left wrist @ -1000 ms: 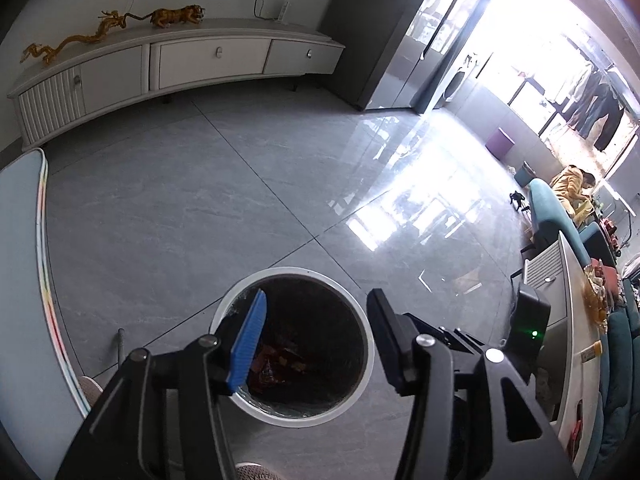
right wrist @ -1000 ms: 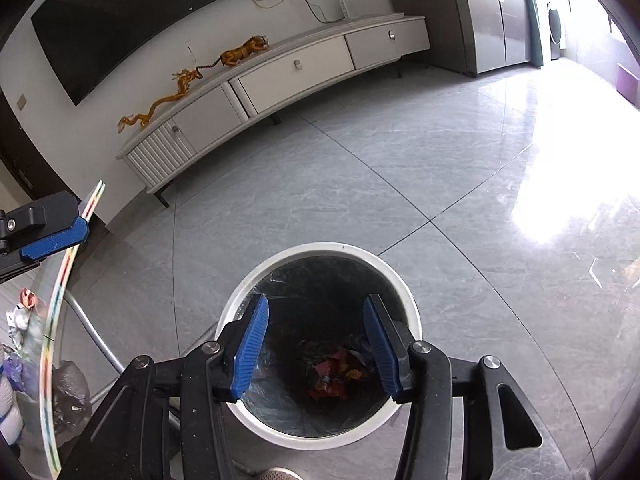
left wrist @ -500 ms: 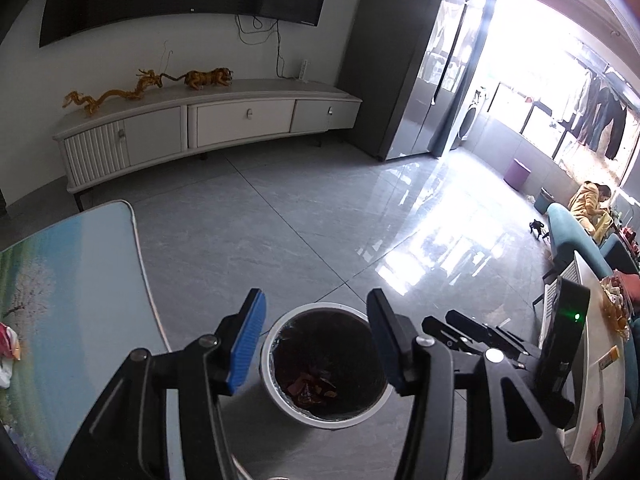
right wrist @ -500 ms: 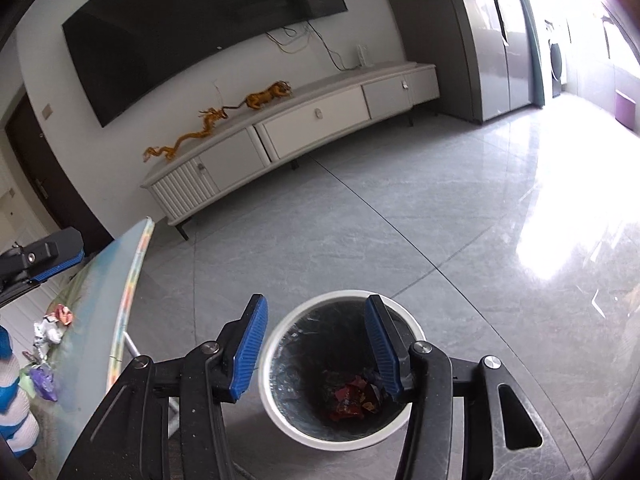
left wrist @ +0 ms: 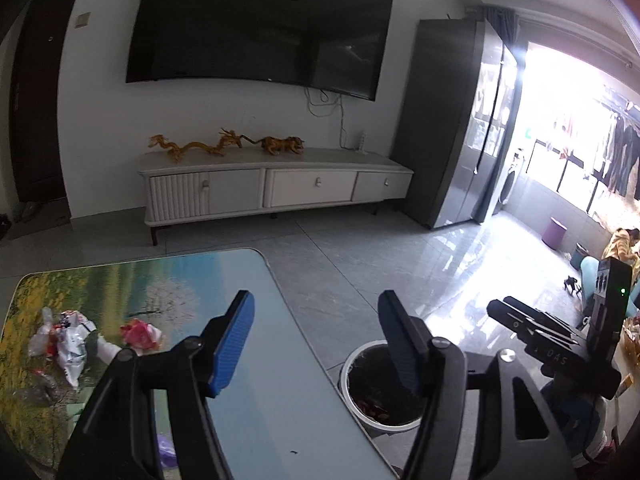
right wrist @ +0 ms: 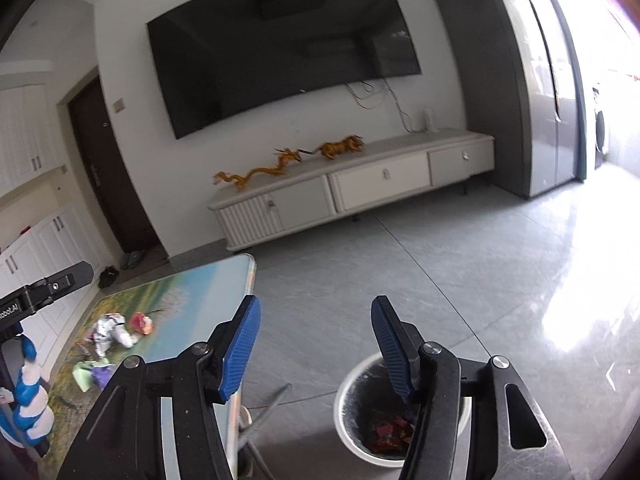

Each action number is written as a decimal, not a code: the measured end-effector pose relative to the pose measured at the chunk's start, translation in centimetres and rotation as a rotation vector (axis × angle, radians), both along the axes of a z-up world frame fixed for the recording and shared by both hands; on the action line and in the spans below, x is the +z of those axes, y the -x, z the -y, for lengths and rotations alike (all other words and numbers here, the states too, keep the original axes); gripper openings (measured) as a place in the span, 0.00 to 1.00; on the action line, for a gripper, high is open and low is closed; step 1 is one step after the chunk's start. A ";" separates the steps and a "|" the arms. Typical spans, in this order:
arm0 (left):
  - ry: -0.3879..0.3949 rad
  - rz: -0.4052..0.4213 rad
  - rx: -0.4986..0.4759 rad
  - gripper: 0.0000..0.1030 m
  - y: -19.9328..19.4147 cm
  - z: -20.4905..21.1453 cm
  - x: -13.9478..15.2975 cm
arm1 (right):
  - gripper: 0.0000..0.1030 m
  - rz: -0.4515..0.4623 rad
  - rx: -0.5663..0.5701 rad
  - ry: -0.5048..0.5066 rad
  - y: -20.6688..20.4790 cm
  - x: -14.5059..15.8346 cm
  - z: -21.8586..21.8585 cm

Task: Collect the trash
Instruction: 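Move both tools back over the table toward the green and purple bags, then grasp the green plastic bag with the left tool while the right tool grasps the purple bag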

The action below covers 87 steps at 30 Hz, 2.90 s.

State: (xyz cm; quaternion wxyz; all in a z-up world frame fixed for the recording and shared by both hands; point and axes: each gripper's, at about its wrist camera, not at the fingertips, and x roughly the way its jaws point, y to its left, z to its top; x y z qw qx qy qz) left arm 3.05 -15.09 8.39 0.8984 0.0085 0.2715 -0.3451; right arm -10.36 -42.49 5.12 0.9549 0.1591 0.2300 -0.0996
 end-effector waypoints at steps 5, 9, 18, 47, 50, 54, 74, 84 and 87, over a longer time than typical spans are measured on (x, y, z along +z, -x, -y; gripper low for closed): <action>0.026 0.046 0.107 0.64 -0.2 -7.3 1.2 | 0.57 0.042 0.068 0.032 -0.2 2.5 -3.5; 0.040 0.053 0.190 0.64 -0.5 -12.6 1.4 | 0.58 0.063 0.121 0.051 -0.7 3.8 -6.2; 0.023 -0.058 0.339 0.64 -2.8 -21.1 -3.0 | 0.64 0.019 0.312 0.082 -4.9 3.1 -13.4; 0.000 -0.395 0.298 0.48 -11.0 -20.6 -17.4 | 0.69 -0.225 0.818 0.044 -15.1 -9.5 -26.7; 0.015 -0.388 0.290 0.44 -10.9 -21.0 -17.5 | 0.69 -0.235 0.847 0.045 -16.0 -10.1 -27.8; 0.050 -0.392 0.294 0.40 -10.8 -22.0 -17.7 | 0.69 -0.252 0.876 0.047 -17.3 -11.1 -28.9; 0.104 -0.393 0.296 0.38 -10.6 -23.1 -18.0 | 0.49 -0.308 0.913 -0.008 -20.4 -13.9 -30.1; 0.058 -0.338 0.304 0.36 -8.5 -22.4 -15.5 | 0.46 -0.252 0.847 -0.052 -17.8 -12.0 -27.3; 0.040 -0.288 0.298 0.36 -7.3 -21.8 -13.4 | 0.46 -0.208 0.820 -0.064 -16.5 -10.6 -25.8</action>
